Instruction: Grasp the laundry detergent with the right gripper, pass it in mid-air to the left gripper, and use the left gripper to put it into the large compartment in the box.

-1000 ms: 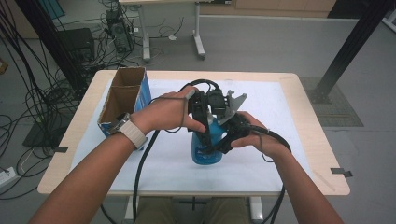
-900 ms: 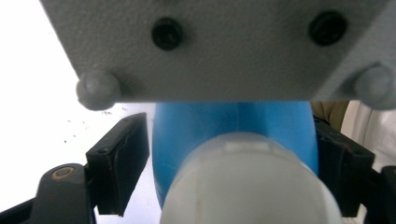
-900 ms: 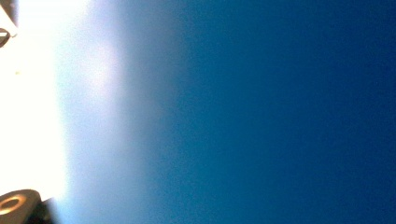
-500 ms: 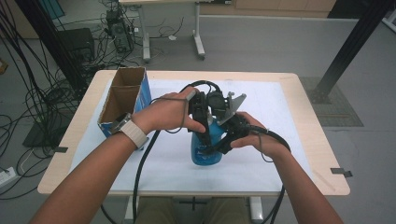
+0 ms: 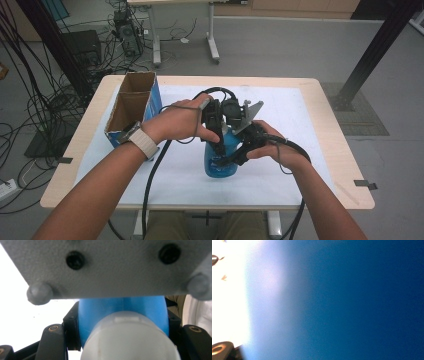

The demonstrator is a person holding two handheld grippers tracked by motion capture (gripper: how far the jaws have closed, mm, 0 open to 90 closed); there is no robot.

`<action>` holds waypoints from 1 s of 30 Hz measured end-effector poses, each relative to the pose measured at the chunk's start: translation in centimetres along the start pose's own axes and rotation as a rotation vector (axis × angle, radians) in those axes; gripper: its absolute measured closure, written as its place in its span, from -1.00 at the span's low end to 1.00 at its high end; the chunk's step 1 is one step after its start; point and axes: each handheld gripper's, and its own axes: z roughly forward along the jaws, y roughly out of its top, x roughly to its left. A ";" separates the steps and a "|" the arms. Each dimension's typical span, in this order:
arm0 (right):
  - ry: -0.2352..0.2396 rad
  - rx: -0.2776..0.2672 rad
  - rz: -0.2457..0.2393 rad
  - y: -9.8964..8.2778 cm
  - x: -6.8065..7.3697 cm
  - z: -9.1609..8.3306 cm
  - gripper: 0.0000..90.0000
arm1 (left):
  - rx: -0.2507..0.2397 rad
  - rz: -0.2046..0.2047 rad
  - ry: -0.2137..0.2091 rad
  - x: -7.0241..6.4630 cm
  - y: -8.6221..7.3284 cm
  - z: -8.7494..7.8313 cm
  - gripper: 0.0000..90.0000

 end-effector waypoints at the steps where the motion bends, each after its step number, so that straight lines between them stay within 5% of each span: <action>1: -0.002 0.000 -0.001 0.0 0.0 0.0 -0.04 | -0.004 -0.007 -0.001 -0.1 0.0 0.0 -0.17; 30: 0.002 0.005 0.011 0.0 0.2 0.0 -0.04 | 0.006 -0.017 -0.002 0.0 -0.1 0.1 -0.16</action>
